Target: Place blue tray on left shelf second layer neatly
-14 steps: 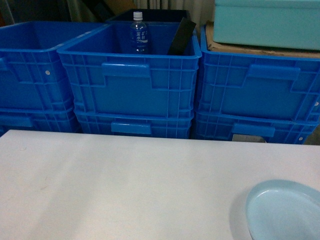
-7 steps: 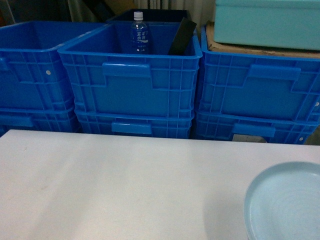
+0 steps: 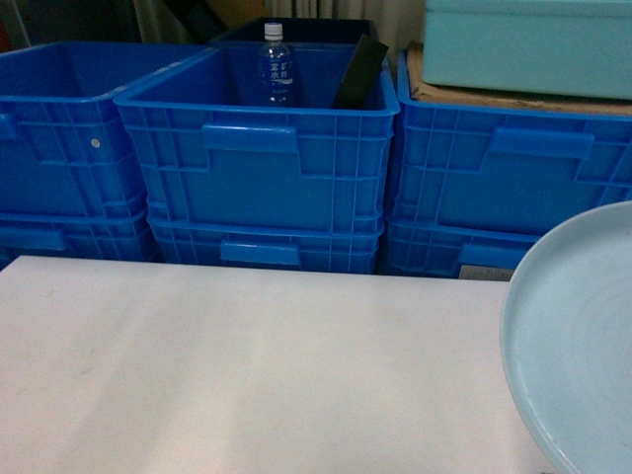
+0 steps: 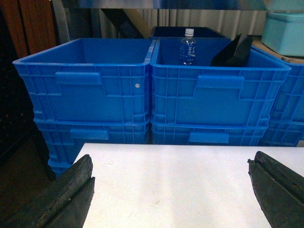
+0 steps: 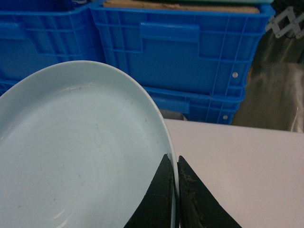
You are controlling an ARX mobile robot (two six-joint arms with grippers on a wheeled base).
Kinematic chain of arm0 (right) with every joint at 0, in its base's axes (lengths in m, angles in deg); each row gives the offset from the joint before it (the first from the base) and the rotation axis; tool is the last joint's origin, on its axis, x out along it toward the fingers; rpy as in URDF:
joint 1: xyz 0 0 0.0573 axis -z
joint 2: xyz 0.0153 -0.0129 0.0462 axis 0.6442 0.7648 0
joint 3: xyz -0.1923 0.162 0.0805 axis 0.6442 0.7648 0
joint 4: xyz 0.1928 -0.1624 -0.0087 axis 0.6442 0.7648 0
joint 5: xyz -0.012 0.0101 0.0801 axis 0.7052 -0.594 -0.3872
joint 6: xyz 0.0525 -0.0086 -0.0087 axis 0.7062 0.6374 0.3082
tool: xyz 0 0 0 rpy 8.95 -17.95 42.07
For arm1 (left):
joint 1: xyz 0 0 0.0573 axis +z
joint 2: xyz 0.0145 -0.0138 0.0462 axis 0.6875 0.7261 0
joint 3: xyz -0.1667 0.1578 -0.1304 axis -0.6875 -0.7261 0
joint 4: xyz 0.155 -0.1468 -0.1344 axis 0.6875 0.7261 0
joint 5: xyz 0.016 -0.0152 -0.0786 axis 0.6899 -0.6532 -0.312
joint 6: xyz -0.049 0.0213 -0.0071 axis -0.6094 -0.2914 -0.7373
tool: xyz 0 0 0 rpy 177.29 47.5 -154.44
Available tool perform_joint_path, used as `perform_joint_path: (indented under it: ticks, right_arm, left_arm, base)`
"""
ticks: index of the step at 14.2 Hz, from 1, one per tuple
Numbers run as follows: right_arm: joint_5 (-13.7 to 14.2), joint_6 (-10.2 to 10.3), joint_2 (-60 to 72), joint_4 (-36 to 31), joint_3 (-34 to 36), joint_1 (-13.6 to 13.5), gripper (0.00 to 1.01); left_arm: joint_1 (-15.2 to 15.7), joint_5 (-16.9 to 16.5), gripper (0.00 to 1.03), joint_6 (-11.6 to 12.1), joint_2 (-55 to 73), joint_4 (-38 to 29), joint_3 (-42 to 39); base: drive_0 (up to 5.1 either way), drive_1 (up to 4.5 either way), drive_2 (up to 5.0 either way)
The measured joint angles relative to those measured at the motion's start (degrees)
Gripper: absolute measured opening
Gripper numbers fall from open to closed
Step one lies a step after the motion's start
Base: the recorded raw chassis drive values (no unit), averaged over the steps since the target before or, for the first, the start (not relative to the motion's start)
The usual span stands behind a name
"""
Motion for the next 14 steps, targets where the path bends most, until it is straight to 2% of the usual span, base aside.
perform_joint_path:
  ticks: [3, 9, 10, 11, 14]
  right_arm:
    - [0.0, 1.2, -13.2, 8.8, 0.0, -2.0, 0.02]
    - [0.2, 2.4, -30.6, 21.0, 0.5, -3.0, 0.02]
    - [0.4, 3.1, -34.6, 24.7, 0.5, -3.1, 0.02]
    - [0.3, 3.8, -43.4, 32.8, 0.5, -3.3, 0.02]
    - [0.0, 4.5, -54.6, 43.7, 0.5, -4.6, 0.02]
  left_arm:
    - [0.0, 0.0, 0.98, 0.0, 0.0, 0.0, 0.0]
    - [0.0, 0.0, 0.98, 0.0, 0.0, 0.0, 0.0]
    - [0.0, 0.0, 0.98, 0.0, 0.0, 0.0, 0.0]
    - [0.0, 0.0, 0.98, 0.0, 0.0, 0.0, 0.0]
    - [0.0, 0.0, 0.98, 0.0, 0.0, 0.0, 0.0]
  base:
    - [0.0, 0.0, 0.0]
    - [0.0, 0.0, 0.0]
    - [0.0, 0.0, 0.0]
    - [0.0, 0.0, 0.0]
    - [0.0, 0.0, 0.0]
